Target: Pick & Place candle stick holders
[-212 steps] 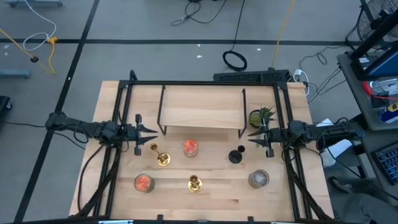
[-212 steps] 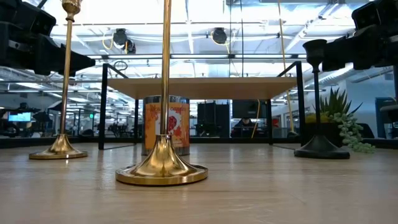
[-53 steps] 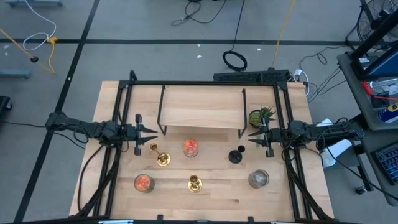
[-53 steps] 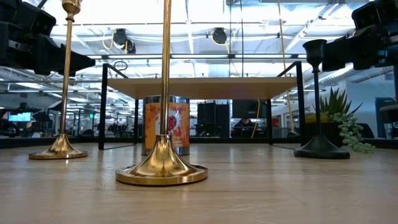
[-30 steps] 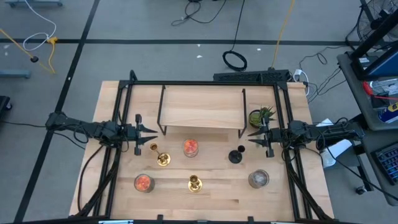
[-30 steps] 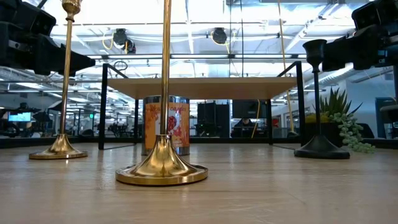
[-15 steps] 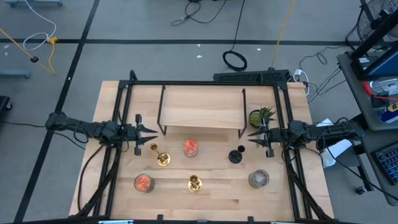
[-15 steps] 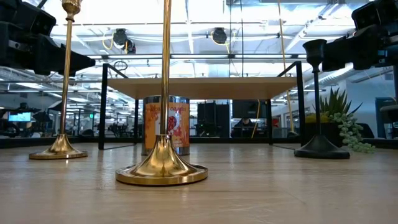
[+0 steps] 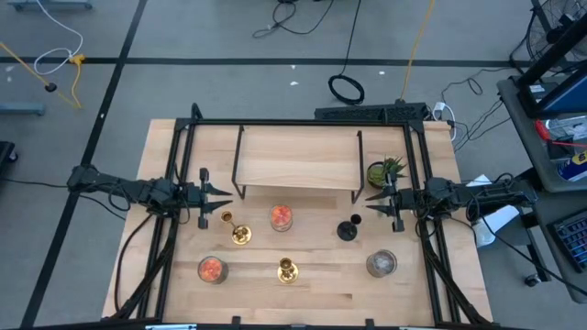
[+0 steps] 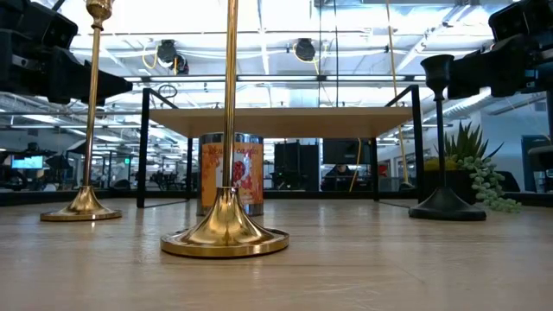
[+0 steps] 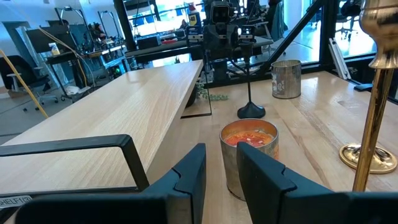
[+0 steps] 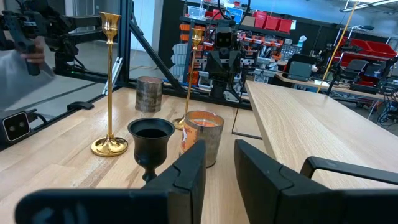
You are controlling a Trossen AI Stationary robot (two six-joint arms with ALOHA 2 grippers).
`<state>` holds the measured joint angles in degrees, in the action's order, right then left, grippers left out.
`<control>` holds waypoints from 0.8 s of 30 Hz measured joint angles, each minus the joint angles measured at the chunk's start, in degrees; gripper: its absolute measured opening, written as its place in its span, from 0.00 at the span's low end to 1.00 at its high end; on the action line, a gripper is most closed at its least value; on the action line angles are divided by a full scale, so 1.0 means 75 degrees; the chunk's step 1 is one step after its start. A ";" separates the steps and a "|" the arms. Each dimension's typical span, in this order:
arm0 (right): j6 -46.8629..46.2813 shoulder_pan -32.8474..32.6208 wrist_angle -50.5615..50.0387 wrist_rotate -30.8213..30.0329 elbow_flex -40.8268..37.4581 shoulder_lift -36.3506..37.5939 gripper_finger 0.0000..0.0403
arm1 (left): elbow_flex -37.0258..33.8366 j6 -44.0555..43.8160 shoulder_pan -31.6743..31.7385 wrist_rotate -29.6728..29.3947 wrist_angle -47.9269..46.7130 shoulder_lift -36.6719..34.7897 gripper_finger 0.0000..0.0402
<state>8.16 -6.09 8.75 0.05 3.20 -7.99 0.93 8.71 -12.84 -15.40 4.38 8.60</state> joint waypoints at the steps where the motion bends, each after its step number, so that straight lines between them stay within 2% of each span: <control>1: 0.0000 0.0000 0.0000 -0.0003 0.0001 0.0000 0.19 | 0.0000 0.0000 0.0001 0.0001 -0.0002 0.0002 0.24; 12: 0.0001 0.0000 0.0000 -0.0001 0.0000 -0.0003 0.19 | 0.0000 -0.0059 0.0002 -0.0006 -0.0055 0.0002 0.24; 24: 0.0000 0.0000 -0.0001 -0.0001 0.0003 -0.0001 0.19 | 0.0000 -0.1652 0.0000 -0.0011 -0.0088 0.0003 0.24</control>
<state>8.17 -6.09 8.75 0.04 3.22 -8.00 0.93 -3.68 -12.84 -15.48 3.72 8.62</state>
